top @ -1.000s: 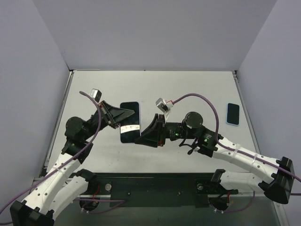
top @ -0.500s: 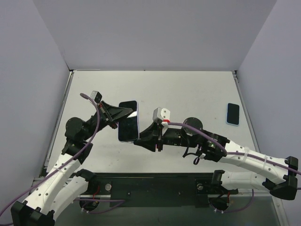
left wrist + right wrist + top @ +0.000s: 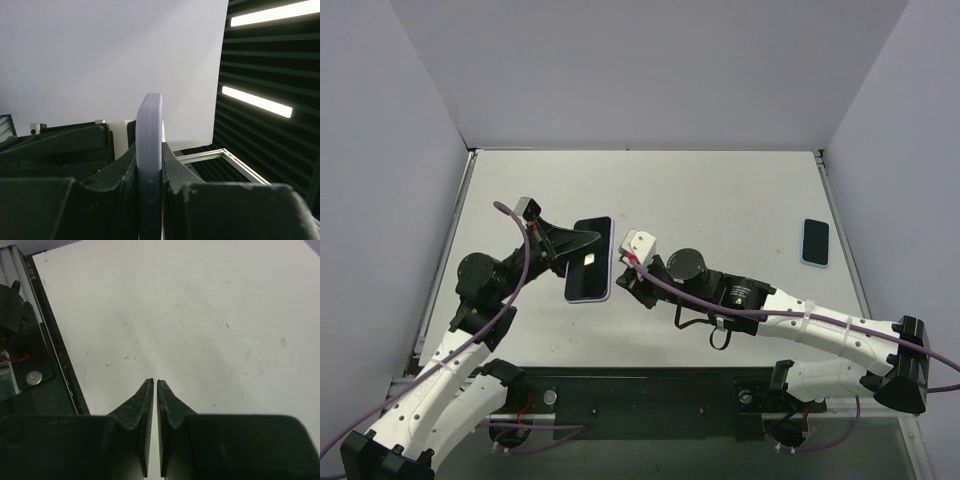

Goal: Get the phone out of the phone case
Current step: Remove the phone case from the phone.

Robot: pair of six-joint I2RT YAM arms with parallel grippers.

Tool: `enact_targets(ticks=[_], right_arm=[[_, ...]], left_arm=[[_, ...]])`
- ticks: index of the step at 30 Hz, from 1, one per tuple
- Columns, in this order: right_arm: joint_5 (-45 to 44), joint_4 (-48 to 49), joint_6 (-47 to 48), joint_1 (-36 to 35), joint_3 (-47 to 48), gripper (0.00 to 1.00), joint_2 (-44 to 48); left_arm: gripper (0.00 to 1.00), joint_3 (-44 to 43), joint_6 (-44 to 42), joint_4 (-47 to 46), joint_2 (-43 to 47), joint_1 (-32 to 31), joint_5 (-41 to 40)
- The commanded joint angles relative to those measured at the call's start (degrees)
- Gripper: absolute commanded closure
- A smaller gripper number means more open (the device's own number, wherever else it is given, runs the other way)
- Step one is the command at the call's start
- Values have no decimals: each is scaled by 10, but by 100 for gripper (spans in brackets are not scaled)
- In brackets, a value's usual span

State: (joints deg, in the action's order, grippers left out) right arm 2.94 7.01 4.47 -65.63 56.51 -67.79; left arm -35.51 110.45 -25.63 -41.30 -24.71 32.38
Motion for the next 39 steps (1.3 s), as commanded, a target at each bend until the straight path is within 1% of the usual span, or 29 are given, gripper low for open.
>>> enact_targets(ticks=[1, 2, 3, 4, 6, 7, 8, 9, 10, 11, 13, 15, 16, 19, 21, 22, 24, 26, 30, 31, 35, 39], right_arm=[[9, 13, -122, 17, -31, 93, 39], [12, 12, -146, 18, -38, 86, 45], [22, 6, -184, 21, -49, 76, 56], [28, 5, -219, 22, -54, 66, 61], [58, 14, -266, 21, -70, 57, 75], [76, 23, -279, 21, -76, 56, 81], [81, 23, -300, 20, -77, 50, 83], [86, 25, -310, 20, -78, 47, 86], [81, 29, -333, 20, -78, 38, 88], [77, 32, -344, 20, -74, 37, 88], [72, 8, -379, 30, -54, 36, 89], [90, -4, -425, 51, -38, 38, 83], [114, -2, -450, 62, -35, 39, 83], [138, 46, -488, 66, -45, 40, 90], [178, 104, -506, 63, -62, 41, 91], [215, 153, -523, 64, -75, 41, 91], [263, 207, -533, 64, -83, 42, 91], [289, 228, -530, 65, -86, 43, 94], [300, 195, -493, 73, -68, 48, 91], [310, 195, -491, 78, -64, 51, 87], [337, 221, -504, 97, -47, 61, 68], [366, 258, -519, 108, -36, 63, 41]], left_arm=[[100, -33, -59, -34, 9, 0, -6], [100, -38, -73, -22, 10, 1, -15], [100, -39, -104, -14, 10, 2, -21], [100, -40, -117, 6, 11, 3, -33], [100, -43, -157, 21, 11, 6, -50], [100, -47, -177, 28, 10, 11, -54], [100, -48, -188, 36, 10, 12, -62], [100, -50, -201, 37, 8, 16, -65], [100, -52, -209, 38, 5, 17, -66], [100, -54, -218, 42, 5, 20, -66], [100, -58, -233, 45, 3, 26, -65], [100, -64, -248, 58, 4, 35, -65], [100, -67, -255, 72, 10, 40, -68], [100, -74, -293, 108, 25, 48, -81], [100, -69, -293, 106, 33, 52, -87], [100, -65, -289, 102, 34, 55, -85], [100, -60, -279, 88, 31, 60, -73], [100, -56, -267, 79, 22, 63, -58], [100, -53, -242, 46, 10, 64, -43], [100, -54, -239, 39, 7, 64, -40], [100, -51, -212, 9, 3, 65, -35], [100, -46, -201, -3, 6, 65, -28]])
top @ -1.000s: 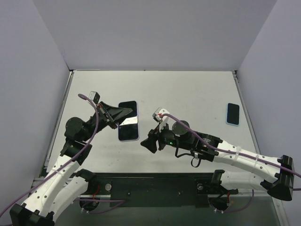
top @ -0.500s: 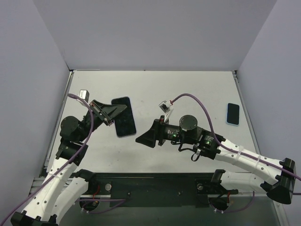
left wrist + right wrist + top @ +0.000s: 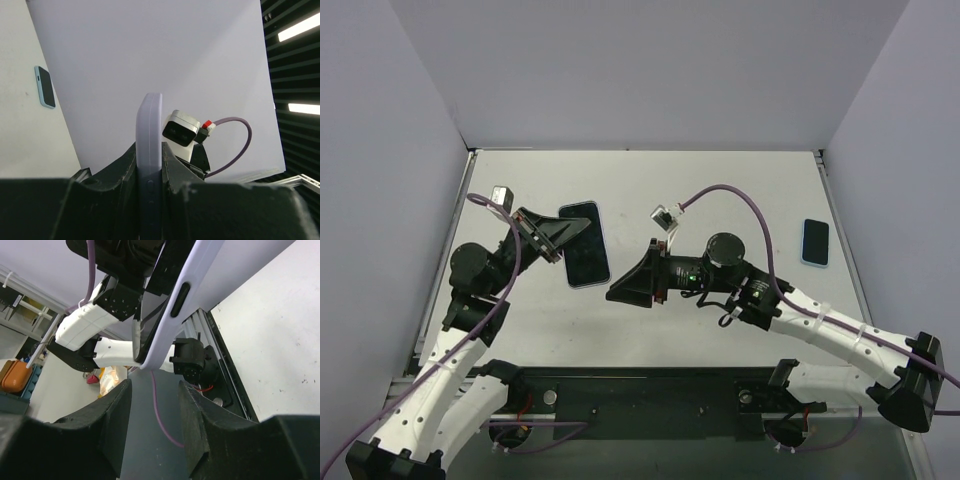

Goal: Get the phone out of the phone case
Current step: Remove the phone case from the phone.

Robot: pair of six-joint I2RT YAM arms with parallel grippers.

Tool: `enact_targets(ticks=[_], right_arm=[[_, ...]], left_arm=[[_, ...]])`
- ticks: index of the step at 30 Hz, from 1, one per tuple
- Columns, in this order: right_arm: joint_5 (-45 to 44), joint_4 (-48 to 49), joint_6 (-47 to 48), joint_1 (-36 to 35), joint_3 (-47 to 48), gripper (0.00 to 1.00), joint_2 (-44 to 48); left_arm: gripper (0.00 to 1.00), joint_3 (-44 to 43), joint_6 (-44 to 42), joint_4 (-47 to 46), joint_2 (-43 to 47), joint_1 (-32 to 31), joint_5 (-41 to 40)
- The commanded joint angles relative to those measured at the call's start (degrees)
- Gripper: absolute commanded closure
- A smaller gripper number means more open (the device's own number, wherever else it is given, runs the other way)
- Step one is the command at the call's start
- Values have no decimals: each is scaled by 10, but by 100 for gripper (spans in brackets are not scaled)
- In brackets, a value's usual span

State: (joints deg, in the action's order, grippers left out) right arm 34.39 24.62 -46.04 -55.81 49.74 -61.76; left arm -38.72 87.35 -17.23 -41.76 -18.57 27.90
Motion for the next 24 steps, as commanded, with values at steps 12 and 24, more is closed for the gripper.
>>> enact_targets(ticks=[12, 24], right_arm=[[80, 152, -55, 22, 33, 63, -45], [130, 213, -44, 33, 43, 100, -110]], left_arm=[[100, -6, 44, -106, 4, 5, 31], [100, 9, 146, -226, -3, 4, 45]])
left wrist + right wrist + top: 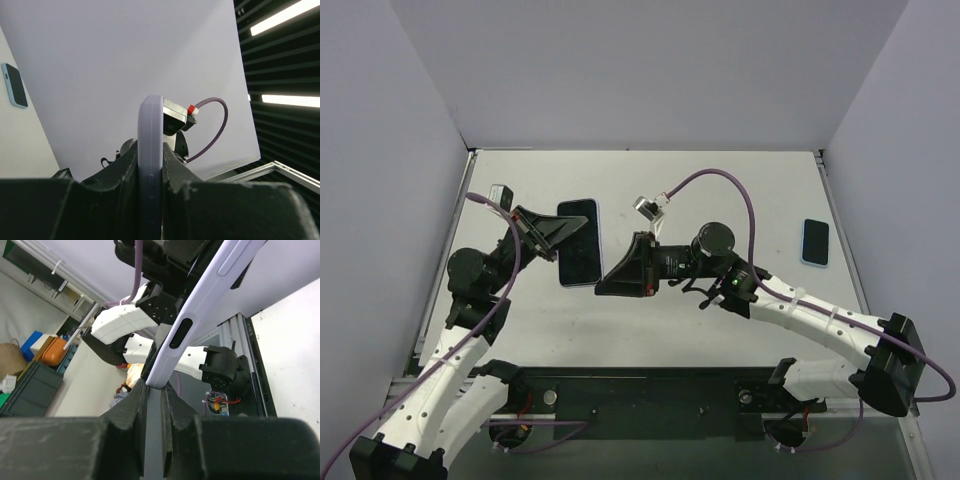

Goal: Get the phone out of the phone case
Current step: Remove the phone case from the phone.

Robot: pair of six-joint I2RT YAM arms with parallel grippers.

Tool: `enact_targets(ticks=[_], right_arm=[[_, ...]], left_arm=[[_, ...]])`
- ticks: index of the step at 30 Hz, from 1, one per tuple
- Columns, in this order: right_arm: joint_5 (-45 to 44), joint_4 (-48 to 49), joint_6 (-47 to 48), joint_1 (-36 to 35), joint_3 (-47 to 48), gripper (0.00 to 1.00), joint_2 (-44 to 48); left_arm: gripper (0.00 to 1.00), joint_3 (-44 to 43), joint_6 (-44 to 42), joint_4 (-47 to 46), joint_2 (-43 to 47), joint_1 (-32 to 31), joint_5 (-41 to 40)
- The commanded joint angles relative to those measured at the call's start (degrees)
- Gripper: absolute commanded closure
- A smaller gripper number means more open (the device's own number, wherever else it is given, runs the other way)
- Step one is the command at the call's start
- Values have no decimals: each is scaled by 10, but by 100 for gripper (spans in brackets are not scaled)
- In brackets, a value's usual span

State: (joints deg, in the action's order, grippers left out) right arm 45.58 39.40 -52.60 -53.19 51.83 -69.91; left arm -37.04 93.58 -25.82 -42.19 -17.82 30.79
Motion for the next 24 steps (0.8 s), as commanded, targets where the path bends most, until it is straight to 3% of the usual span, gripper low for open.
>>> enact_targets(ticks=[1, 4, 7, 10, 14, 17, 19, 20, 24], right_arm=[[29, 79, 37, 7, 14, 100, -37], [16, 31, 102, 19, 19, 100, -56], [-57, -138, 161, 35, 61, 100, -75], [-236, -270, 209, 39, 102, 100, -80], [-432, -390, 187, 21, 118, 100, -78], [-490, -434, 195, -17, 125, 100, -61], [-489, -441, 198, -38, 119, 92, -39], [-474, -444, 197, -44, 112, 79, -21], [-394, -400, 139, -46, 50, 56, 62]], left_arm=[[100, 2, 111, -159, 0, -4, 17], [100, 10, 154, -219, -3, -4, 15], [100, -6, 167, -220, -1, -9, 23], [100, -17, 165, -212, 0, -15, 25], [100, -19, 148, -195, 2, -20, 21], [100, -28, 94, -127, 7, -20, 17], [100, -45, 28, -63, 18, -20, 8], [100, -58, -20, -30, 26, -20, 0], [100, -61, -123, 74, 57, -20, -63]])
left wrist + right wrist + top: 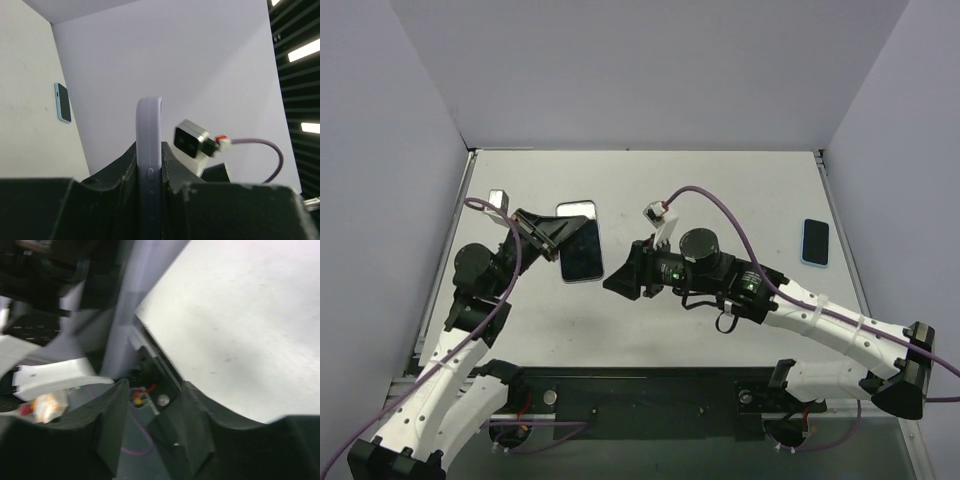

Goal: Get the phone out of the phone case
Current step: Remove the phone case from the phone.

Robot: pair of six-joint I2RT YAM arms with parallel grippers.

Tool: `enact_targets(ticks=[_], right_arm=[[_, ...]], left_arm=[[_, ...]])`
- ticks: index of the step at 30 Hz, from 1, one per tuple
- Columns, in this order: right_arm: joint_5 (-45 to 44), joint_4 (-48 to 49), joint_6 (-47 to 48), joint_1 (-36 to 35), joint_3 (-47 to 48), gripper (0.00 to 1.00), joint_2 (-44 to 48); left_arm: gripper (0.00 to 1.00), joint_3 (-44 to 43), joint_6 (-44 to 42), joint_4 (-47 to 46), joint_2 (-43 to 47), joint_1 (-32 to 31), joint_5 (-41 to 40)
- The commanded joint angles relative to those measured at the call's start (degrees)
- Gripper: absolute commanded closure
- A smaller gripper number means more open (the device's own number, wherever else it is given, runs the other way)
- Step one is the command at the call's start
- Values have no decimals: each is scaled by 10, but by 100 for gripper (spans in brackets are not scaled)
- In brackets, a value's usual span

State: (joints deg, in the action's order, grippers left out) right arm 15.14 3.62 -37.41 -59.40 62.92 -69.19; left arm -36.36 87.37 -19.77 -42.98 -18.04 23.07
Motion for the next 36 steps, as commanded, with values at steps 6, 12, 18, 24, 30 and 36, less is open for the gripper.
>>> enact_targets(ticks=[6, 12, 18, 24, 30, 36], right_arm=[[13, 158, -180, 16, -160, 48, 143], [76, 250, -237, 7, -127, 58, 118], [95, 336, -282, 4, -122, 71, 77], [89, 359, -287, 8, -116, 75, 46], [87, 355, -284, 18, -120, 76, 31], [88, 355, -277, 21, -137, 75, 33]], left_arm=[[100, 1, -41, -32, 83, -16, -47], [100, 24, -11, -74, 64, -16, -48], [100, 13, -20, -61, 67, -16, -50], [100, 16, -19, -57, 70, -16, -51], [100, 14, -7, -67, 73, -16, -48], [100, 9, -11, -57, 78, -15, -47]])
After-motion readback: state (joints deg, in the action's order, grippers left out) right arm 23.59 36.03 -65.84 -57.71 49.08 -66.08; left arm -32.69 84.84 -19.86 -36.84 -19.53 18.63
